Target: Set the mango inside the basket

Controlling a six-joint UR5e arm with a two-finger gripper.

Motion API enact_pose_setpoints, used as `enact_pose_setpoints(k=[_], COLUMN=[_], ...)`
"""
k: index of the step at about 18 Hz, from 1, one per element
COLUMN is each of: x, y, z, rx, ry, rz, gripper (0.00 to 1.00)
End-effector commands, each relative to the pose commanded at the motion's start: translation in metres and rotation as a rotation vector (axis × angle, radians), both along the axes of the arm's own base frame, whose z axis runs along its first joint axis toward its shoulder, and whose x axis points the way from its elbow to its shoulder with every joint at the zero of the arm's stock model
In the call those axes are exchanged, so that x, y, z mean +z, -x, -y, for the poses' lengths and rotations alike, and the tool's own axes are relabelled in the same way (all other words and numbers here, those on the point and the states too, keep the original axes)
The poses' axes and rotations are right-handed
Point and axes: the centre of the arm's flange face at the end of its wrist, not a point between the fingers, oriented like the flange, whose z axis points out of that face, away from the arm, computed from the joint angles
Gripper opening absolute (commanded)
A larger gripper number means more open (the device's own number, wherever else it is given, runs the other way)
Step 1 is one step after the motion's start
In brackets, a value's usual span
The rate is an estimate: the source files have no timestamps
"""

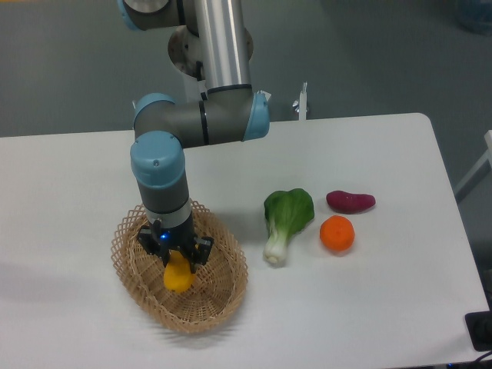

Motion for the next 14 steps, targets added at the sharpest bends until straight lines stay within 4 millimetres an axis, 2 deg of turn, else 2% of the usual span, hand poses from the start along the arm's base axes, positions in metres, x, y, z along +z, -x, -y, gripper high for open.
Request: enact_pose_setpoints(k=[14], x=[-0.019], y=[-0.008], z=[-0.004], rx=[-0.014], ry=[0.03], rz=[0.013], gripper=[0.6])
